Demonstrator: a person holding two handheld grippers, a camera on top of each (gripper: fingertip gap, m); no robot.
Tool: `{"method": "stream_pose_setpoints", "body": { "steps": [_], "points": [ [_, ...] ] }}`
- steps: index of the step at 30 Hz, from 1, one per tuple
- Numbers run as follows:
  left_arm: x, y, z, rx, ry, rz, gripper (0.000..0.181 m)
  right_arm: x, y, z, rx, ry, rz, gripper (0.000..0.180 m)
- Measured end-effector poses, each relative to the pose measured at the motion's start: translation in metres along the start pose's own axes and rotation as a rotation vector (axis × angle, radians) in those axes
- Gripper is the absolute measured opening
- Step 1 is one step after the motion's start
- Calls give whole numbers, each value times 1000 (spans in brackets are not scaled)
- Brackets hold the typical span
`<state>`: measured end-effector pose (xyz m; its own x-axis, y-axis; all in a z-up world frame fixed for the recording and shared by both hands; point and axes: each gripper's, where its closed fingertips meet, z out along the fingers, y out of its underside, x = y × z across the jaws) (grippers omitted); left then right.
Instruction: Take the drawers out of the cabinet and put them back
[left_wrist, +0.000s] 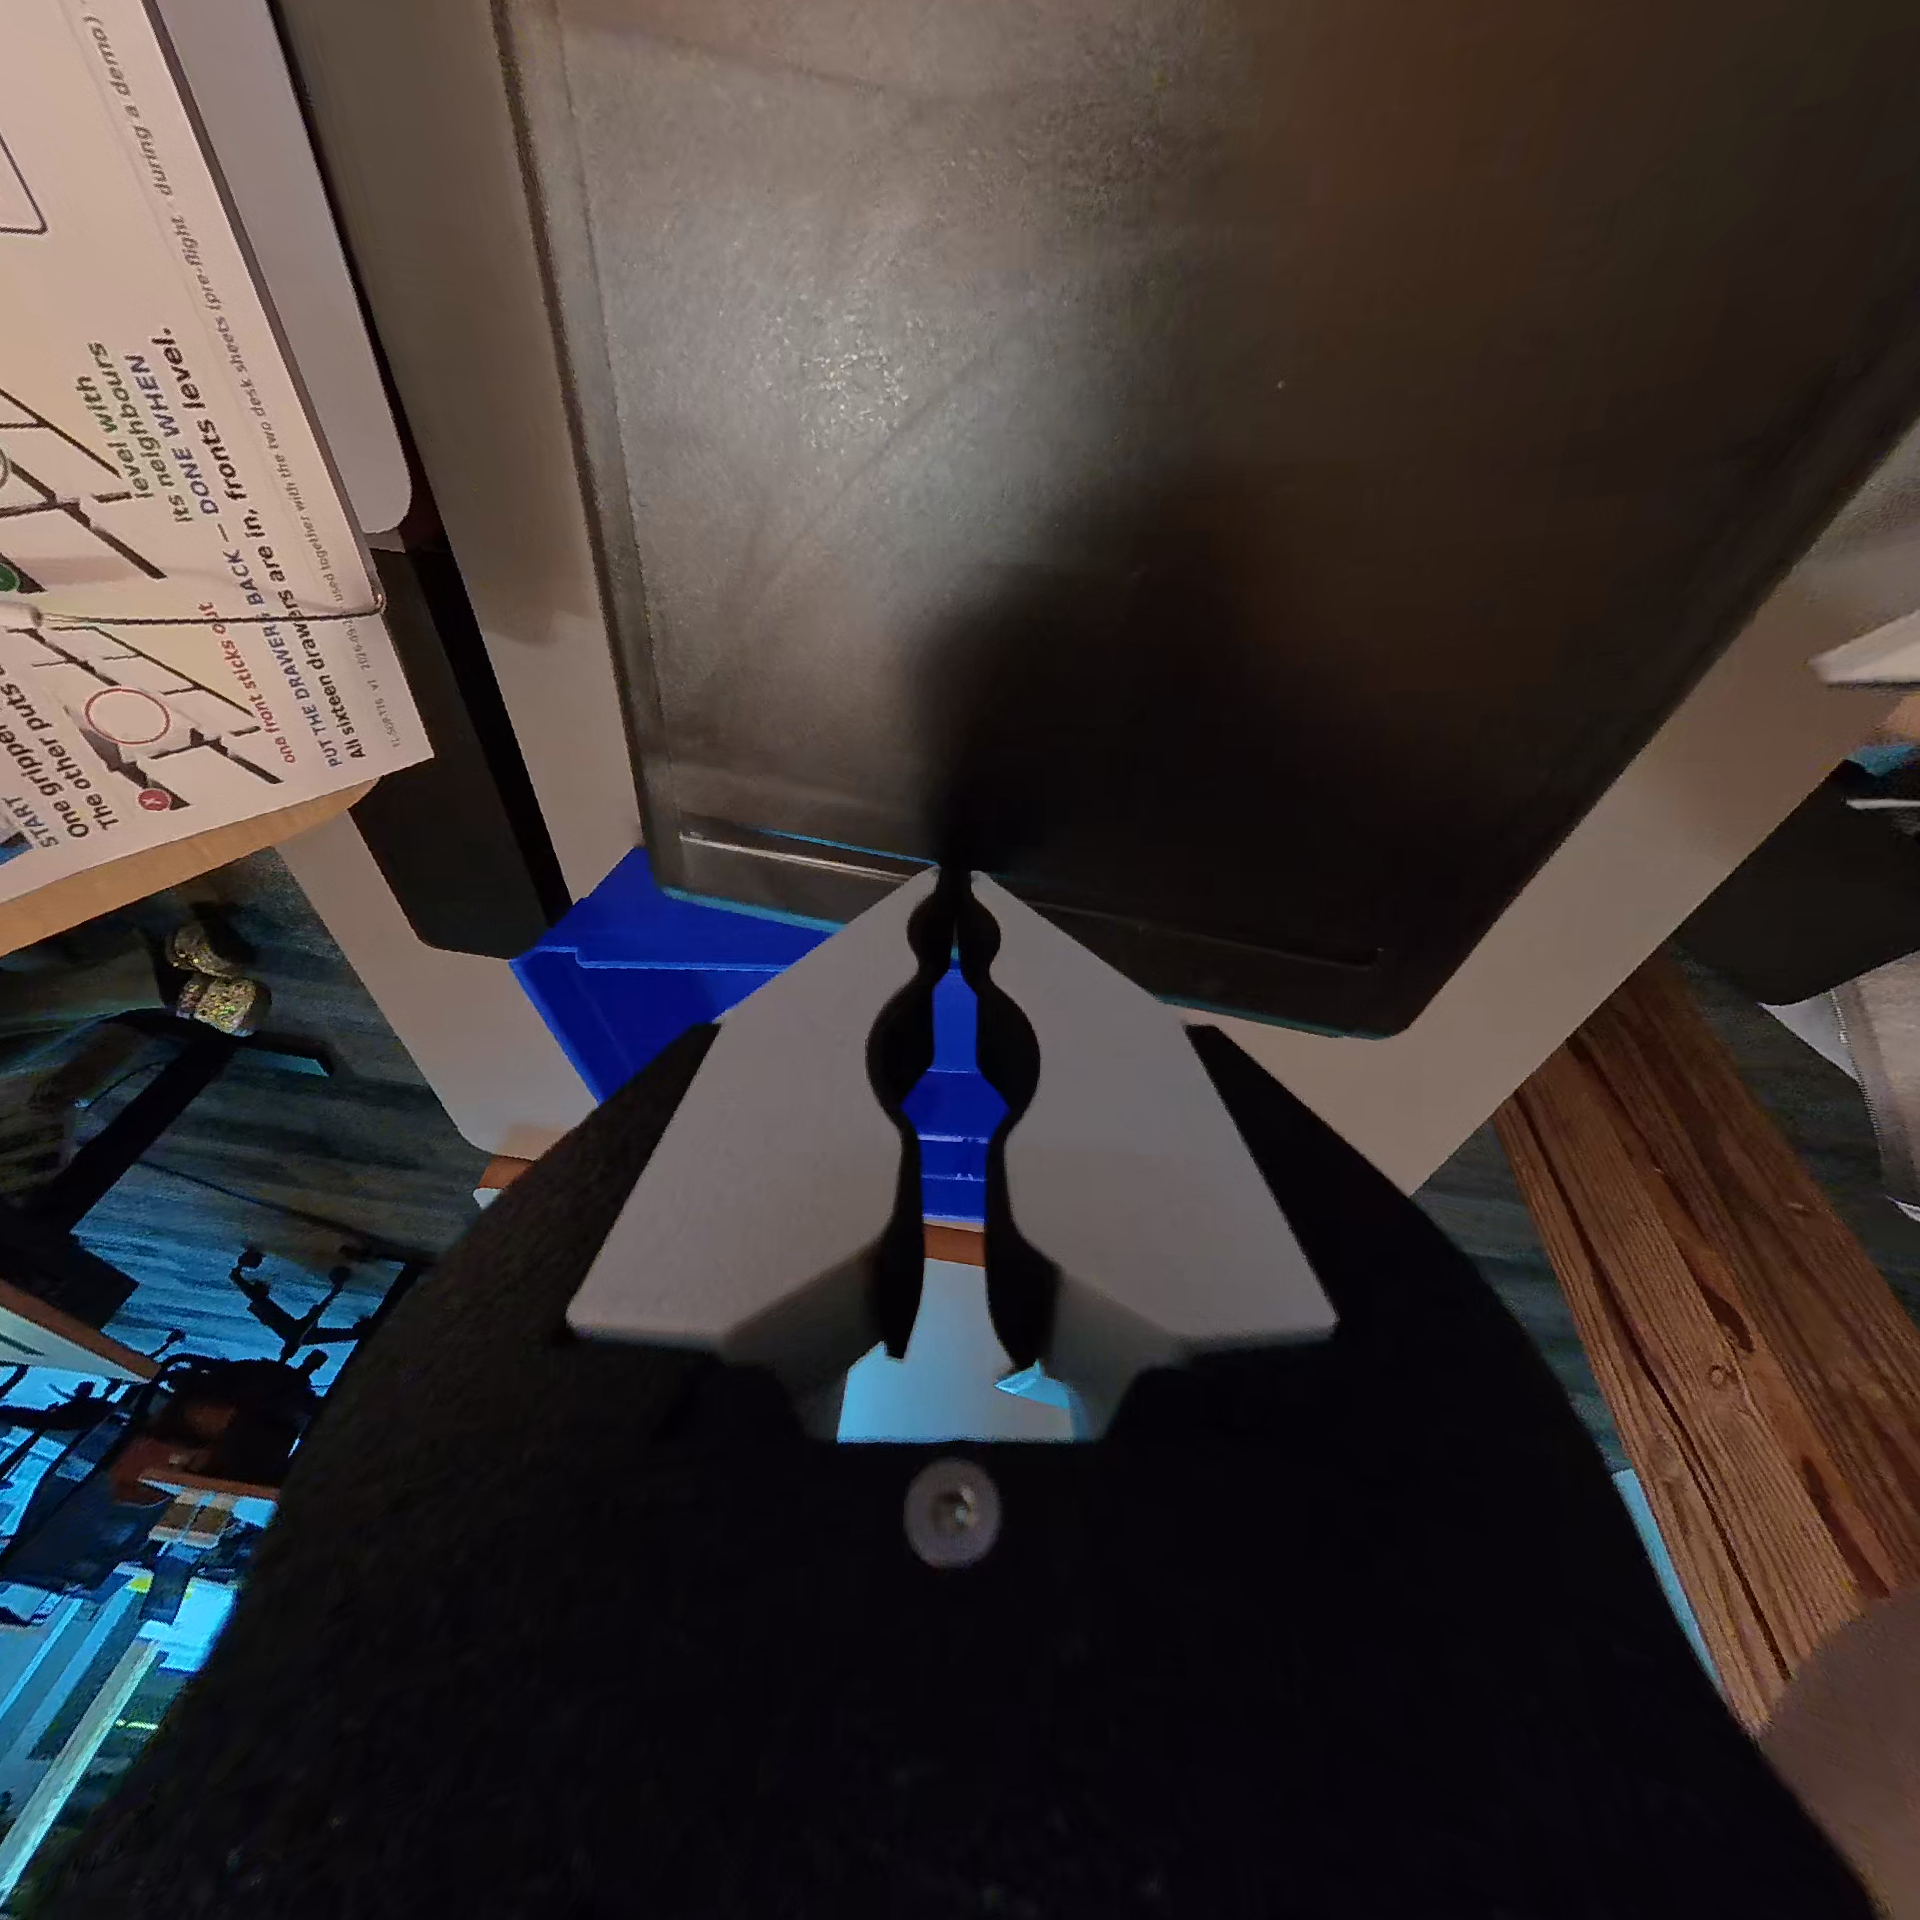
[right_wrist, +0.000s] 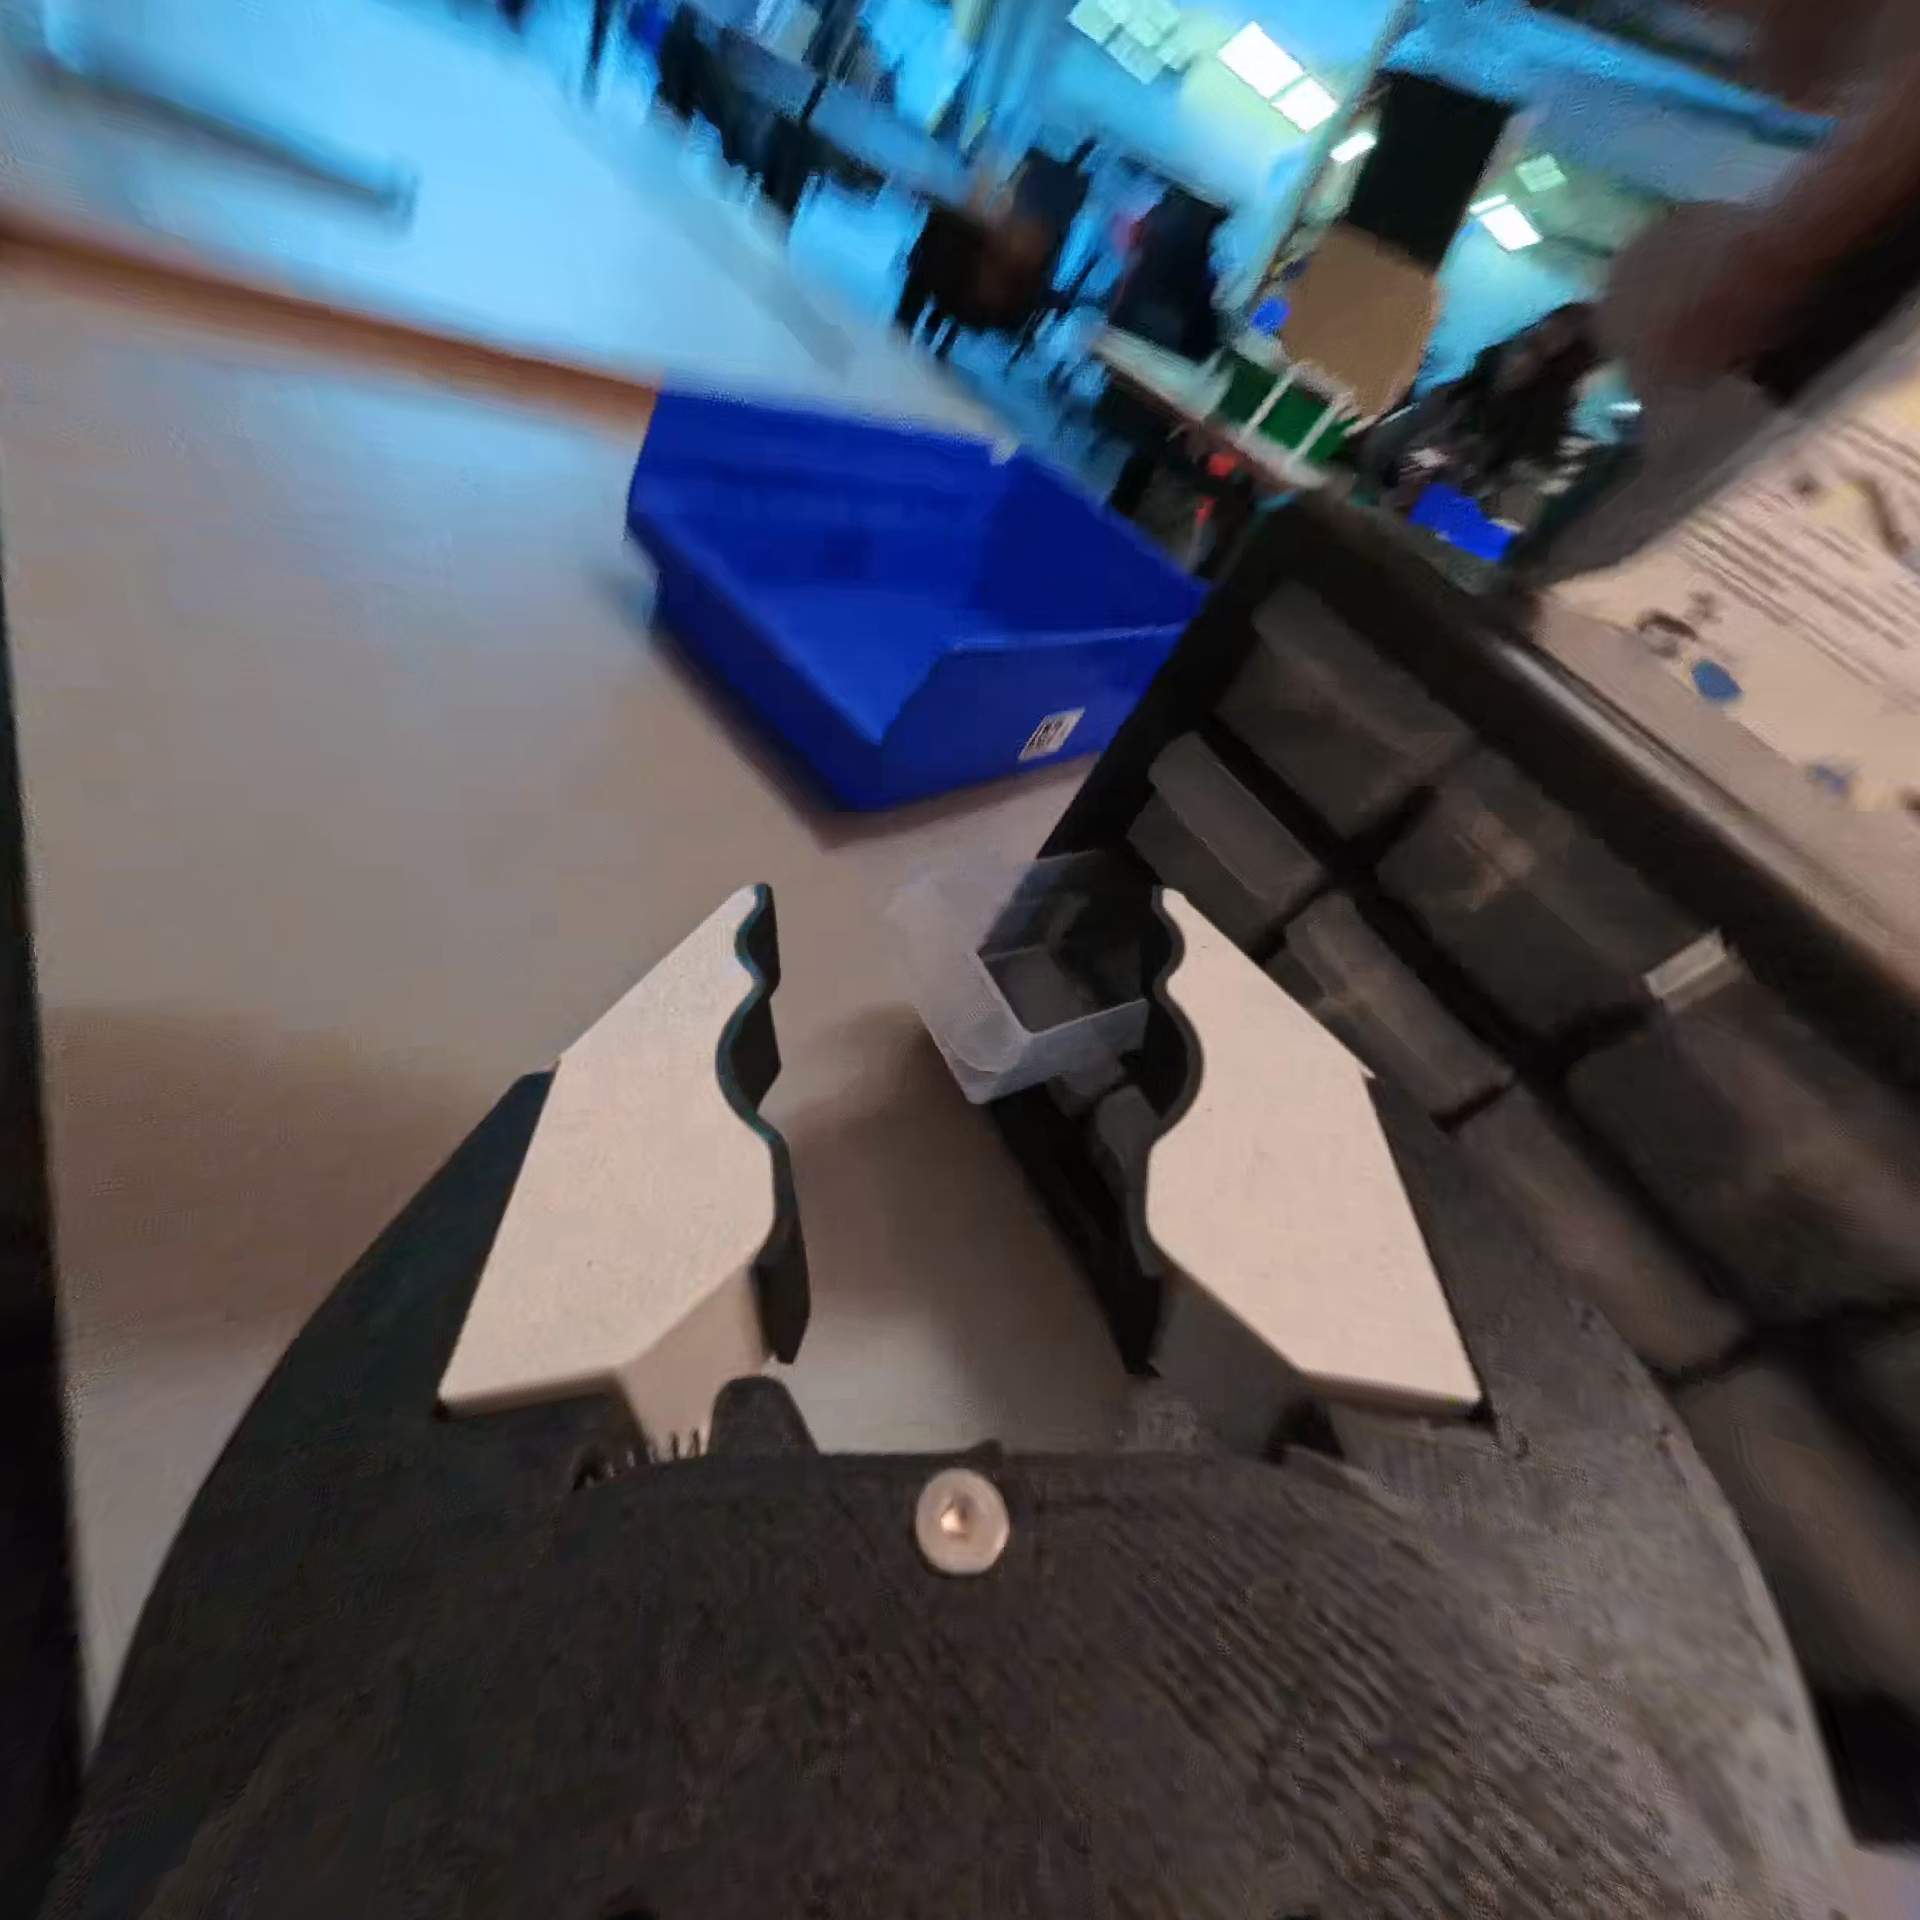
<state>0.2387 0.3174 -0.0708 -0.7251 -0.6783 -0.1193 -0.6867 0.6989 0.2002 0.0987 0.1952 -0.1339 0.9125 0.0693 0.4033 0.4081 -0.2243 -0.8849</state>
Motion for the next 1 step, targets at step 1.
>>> {"method": "stream_pose_setpoints", "body": {
  "steps": [1],
  "points": [
    [0, 0, 0, 0, 0, 1, 0, -2, 6, 7, -79, -56, -99, 70]
  ]
}}
